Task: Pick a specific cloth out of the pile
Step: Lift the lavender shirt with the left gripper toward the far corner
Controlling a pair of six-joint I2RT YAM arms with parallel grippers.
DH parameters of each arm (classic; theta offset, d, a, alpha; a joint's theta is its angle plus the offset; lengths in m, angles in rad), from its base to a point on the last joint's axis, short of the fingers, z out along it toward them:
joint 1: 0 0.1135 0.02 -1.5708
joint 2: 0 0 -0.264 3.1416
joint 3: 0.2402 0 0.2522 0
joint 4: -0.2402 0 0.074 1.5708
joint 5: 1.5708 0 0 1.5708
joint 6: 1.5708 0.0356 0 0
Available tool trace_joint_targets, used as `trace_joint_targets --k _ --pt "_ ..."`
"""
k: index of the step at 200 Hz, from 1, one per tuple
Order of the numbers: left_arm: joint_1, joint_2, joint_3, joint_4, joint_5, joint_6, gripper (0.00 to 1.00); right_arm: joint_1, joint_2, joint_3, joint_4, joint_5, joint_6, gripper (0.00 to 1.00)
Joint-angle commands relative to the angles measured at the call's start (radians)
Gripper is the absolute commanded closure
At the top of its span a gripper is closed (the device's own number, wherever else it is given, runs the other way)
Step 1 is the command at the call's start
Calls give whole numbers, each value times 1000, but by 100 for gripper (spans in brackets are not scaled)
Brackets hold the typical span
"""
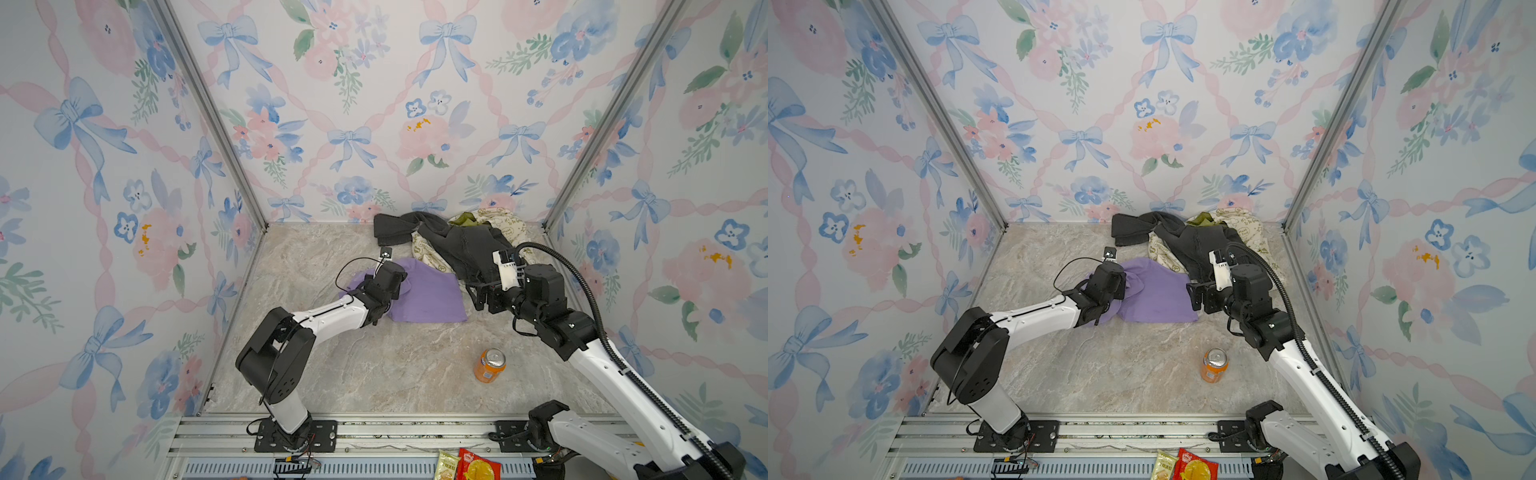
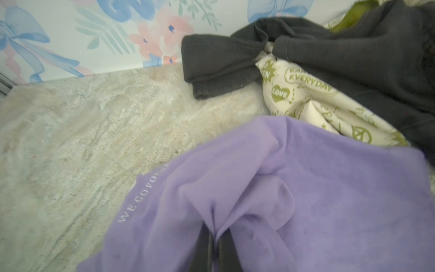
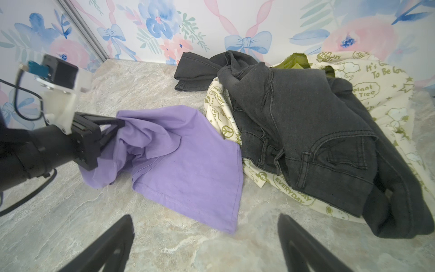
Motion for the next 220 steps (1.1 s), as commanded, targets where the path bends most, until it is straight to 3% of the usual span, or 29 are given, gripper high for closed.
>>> trace_joint_targets --k 1,84,119,161,189,220 --pt "41 -87 71 46 -54 55 100 -10 7 -12 28 -15 16 3" --pt "260 -171 332 44 -29 180 100 -11 62 38 48 -49 26 3" --pt "344 -79 530 41 -10 245 100 -11 100 62 71 -74 34 3" --pt "367 69 786 28 -111 373 100 -11 136 86 80 -102 49 3" --pt "377 45 690 39 -134 342 100 -11 130 66 88 -105 54 3" --pt "378 -65 325 181 -134 249 100 -11 124 47 83 -117 57 3"
